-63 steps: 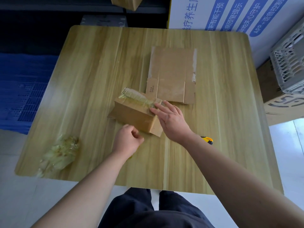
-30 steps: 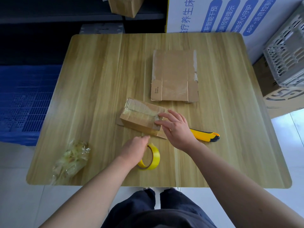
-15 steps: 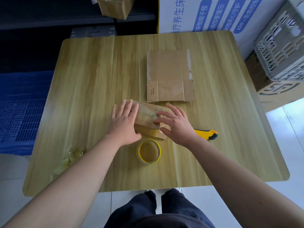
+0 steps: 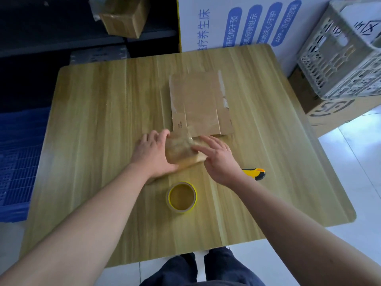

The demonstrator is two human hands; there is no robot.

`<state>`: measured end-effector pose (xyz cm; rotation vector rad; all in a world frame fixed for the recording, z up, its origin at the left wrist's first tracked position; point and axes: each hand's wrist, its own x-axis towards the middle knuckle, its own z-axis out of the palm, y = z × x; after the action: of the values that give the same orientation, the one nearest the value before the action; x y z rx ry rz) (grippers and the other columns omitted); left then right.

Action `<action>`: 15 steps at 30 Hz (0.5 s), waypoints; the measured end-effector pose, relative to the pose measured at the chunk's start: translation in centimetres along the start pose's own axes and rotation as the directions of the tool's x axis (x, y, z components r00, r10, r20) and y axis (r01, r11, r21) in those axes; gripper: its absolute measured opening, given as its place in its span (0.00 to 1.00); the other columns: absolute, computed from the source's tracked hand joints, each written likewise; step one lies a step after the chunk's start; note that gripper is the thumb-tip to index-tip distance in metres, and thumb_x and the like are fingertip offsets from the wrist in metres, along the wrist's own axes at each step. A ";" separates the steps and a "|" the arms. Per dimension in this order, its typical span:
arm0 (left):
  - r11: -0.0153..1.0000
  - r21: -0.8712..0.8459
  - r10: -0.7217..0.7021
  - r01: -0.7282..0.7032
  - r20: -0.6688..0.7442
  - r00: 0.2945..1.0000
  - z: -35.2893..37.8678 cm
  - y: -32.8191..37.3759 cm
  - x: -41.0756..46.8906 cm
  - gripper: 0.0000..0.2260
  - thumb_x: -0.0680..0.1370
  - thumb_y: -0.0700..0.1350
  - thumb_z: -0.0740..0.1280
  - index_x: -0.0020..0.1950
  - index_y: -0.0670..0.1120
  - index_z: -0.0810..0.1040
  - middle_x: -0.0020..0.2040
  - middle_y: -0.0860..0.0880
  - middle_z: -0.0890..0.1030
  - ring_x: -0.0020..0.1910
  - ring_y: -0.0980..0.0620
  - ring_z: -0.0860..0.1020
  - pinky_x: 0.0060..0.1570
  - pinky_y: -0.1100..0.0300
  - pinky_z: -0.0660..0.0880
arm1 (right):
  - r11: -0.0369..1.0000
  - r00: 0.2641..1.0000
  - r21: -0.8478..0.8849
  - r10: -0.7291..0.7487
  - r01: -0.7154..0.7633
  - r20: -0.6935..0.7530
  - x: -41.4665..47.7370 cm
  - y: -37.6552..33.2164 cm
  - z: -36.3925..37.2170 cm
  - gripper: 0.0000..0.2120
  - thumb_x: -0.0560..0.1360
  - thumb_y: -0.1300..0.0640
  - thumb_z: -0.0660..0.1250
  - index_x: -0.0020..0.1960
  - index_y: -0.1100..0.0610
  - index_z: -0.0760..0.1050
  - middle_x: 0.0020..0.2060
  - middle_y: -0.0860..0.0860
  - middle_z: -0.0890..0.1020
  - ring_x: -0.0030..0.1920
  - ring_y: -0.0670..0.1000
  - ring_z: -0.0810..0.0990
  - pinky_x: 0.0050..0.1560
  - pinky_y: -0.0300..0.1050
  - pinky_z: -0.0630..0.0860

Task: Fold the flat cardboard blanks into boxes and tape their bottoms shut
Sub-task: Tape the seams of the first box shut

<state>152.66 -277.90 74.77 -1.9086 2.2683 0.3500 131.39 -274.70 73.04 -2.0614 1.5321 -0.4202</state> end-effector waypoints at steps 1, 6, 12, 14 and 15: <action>0.993 -0.028 -0.114 0.113 -0.012 0.993 0.0 0.4 -0.3 0.47 0.60 0.71 0.70 0.71 0.52 0.55 0.64 0.45 0.68 0.63 0.43 0.69 0.60 0.50 0.68 | 0.997 0.996 0.052 0.052 -0.048 -0.070 0.0 0.0 0.5 0.23 0.73 0.59 0.57 0.66 0.51 0.76 0.71 0.54 0.70 0.70 0.58 0.67 0.70 0.51 0.63; 0.930 -0.006 -0.368 0.368 0.001 0.930 0.9 2.9 -2.0 0.51 0.61 0.78 0.62 0.72 0.48 0.52 0.65 0.43 0.64 0.61 0.42 0.69 0.53 0.51 0.71 | 0.848 0.895 0.407 0.424 -0.339 -0.137 0.0 -1.8 2.8 0.13 0.77 0.54 0.68 0.61 0.54 0.78 0.54 0.50 0.77 0.47 0.47 0.78 0.52 0.45 0.75; 0.952 -0.262 -0.210 0.159 -0.180 0.961 1.1 1.7 -1.3 0.23 0.77 0.65 0.58 0.57 0.46 0.67 0.53 0.45 0.74 0.52 0.41 0.74 0.44 0.53 0.68 | 0.543 0.780 0.732 0.625 -0.411 -0.026 1.9 -2.9 3.1 0.07 0.77 0.54 0.67 0.54 0.52 0.80 0.46 0.47 0.84 0.48 0.48 0.82 0.55 0.50 0.78; 0.845 -0.516 -0.266 0.142 -0.174 0.948 0.7 0.9 0.2 0.15 0.79 0.57 0.62 0.50 0.45 0.69 0.48 0.48 0.73 0.49 0.43 0.74 0.43 0.55 0.67 | 0.512 0.771 0.750 0.637 -0.419 -0.005 2.7 -2.9 3.0 0.03 0.77 0.53 0.67 0.49 0.49 0.80 0.43 0.47 0.84 0.46 0.49 0.83 0.54 0.54 0.79; 0.794 -0.591 -0.293 0.145 -0.162 0.942 0.5 0.7 1.0 0.14 0.79 0.55 0.63 0.50 0.45 0.70 0.47 0.49 0.74 0.47 0.45 0.75 0.43 0.55 0.68 | 0.505 0.770 0.754 0.638 -0.420 0.002 3.1 -2.9 2.8 0.03 0.77 0.52 0.67 0.48 0.49 0.80 0.42 0.47 0.84 0.44 0.49 0.84 0.52 0.54 0.80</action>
<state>151.81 -278.60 74.07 -2.6153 2.2074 0.8977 136.19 -276.40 72.25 -0.8554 1.6921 -0.9184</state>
